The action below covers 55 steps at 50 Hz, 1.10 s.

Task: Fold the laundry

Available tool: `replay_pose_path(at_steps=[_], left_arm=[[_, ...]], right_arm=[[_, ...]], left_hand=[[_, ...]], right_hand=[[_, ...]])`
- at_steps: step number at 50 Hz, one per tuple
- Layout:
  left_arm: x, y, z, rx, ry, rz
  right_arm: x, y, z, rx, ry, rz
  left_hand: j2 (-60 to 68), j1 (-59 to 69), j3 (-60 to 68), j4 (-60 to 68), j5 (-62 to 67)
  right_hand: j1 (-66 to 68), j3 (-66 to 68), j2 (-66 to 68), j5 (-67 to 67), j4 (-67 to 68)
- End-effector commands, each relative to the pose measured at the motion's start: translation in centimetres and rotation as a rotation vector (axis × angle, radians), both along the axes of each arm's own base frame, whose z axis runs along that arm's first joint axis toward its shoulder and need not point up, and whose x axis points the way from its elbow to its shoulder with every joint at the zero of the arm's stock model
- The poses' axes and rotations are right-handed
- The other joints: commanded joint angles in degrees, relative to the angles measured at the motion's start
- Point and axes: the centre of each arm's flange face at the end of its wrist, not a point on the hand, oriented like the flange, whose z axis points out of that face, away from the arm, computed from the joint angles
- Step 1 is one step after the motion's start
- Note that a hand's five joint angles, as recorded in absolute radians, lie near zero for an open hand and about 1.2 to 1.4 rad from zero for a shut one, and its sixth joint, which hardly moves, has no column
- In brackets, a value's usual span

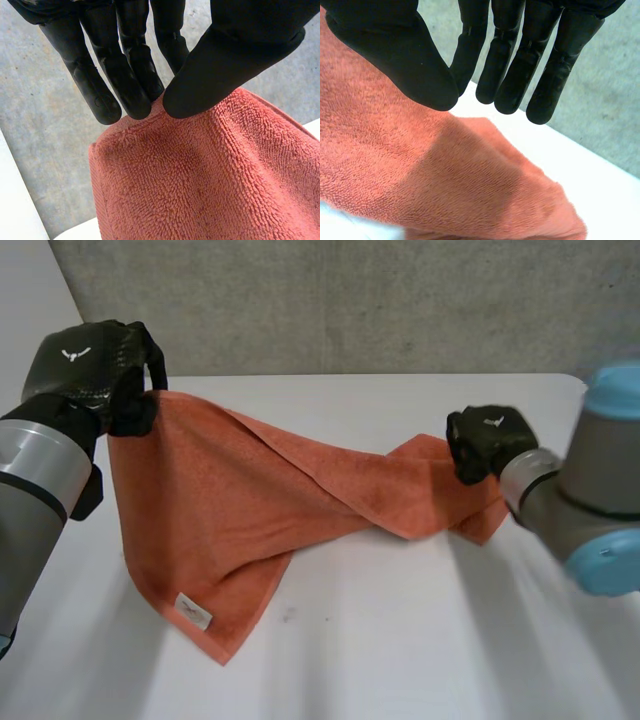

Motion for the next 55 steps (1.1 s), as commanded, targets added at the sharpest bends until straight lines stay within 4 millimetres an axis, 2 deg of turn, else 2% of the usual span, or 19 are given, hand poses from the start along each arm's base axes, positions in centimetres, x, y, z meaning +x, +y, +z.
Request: replay_pose_path(at_steps=[1, 2, 5, 7, 10, 12, 17, 23, 32, 37, 49, 54, 55], left_arm=[[0.3, 0.5, 0.0, -0.002, 0.002, -0.001], [0.3, 0.5, 0.0, -0.002, 0.002, -0.001], [0.3, 0.4, -0.3, 0.005, 0.0, 0.002], [0.3, 0.4, -0.3, 0.007, -0.001, 0.001], [0.3, 0.5, -0.3, 0.007, -0.001, -0.001], [0.2, 0.4, -0.2, 0.002, 0.0, -0.001], [0.2, 0.5, 0.3, -0.012, 0.006, -0.001], [0.4, 0.9, 1.1, -0.036, 0.015, -0.001], [0.5, 1.2, 1.0, -0.035, 0.014, -0.002], [0.5, 1.2, 1.0, -0.032, 0.019, -0.004], [0.5, 1.2, 1.1, -0.023, 0.053, -0.009], [0.4, 1.3, 1.1, -0.024, 0.055, -0.013], [0.4, 1.3, 1.0, -0.021, 0.054, -0.013]], right_arm=[[-1.4, 0.8, 2.0, 0.041, 0.05, 0.071], [-1.4, 1.1, 1.2, 0.071, 0.048, 0.066], [-1.5, 1.4, 0.0, 0.12, 0.034, 0.045], [-1.7, 1.9, -2.3, 0.224, -0.047, -0.014], [-1.4, 2.2, -3.2, 0.256, -0.107, -0.031], [0.3, 3.6, -4.9, 0.308, -0.197, -0.016], [2.3, 4.6, -6.8, 0.334, -0.242, 0.01], [3.3, 3.8, -8.3, 0.277, -0.25, -0.058], [4.4, 2.7, -9.8, 0.244, -0.291, -0.09], [4.9, 1.3, -11.1, 0.206, -0.304, -0.114], [5.6, 0.5, -11.9, 0.178, -0.307, -0.131], [5.9, -0.3, -12.3, 0.168, -0.312, -0.133], [6.0, -0.5, -12.3, 0.164, -0.315, -0.134]], left_hand=[[10.2, 12.1, 10.4, 10.2, 10.8], [10.2, 12.1, 10.4, 10.2, 10.8], [10.2, 12.1, 10.4, 10.2, 10.8], [10.2, 12.1, 10.4, 10.2, 10.8], [10.2, 12.1, 10.4, 10.2, 10.8], [10.2, 12.1, 10.4, 10.2, 10.8], [10.2, 12.1, 10.4, 10.2, 10.8], [10.2, 12.1, 10.4, 10.2, 10.8], [10.2, 12.1, 10.4, 10.2, 10.8], [10.2, 12.1, 10.4, 10.2, 10.8], [10.2, 12.1, 10.4, 10.2, 10.8], [10.2, 12.1, 10.4, 10.2, 10.8], [10.2, 12.1, 10.4, 10.2, 10.8]], right_hand=[[6.3, -4.7, -4.6, -3.4, -5.1], [-7.4, -18.4, -18.2, -17.1, -18.8], [-10.9, -21.9, -21.7, -20.6, -22.3], [-20.4, -31.4, -31.3, -30.1, -31.8], [-21.1, -32.1, -32.0, -30.8, -32.5], [-27.3, -38.3, -38.2, -37.0, -38.7], [-28.7, -39.7, -39.6, -38.4, -40.1], [-28.7, -39.7, -39.6, -38.4, -40.1], [-28.4, -39.4, -39.2, -38.0, -39.8], [-20.8, -31.8, -31.7, -30.5, -32.2], [-17.8, -28.8, -28.6, -27.5, -29.2], [-9.9, -20.9, -20.7, -19.5, -21.3], [-1.4, -12.4, -12.2, -11.1, -12.8]])
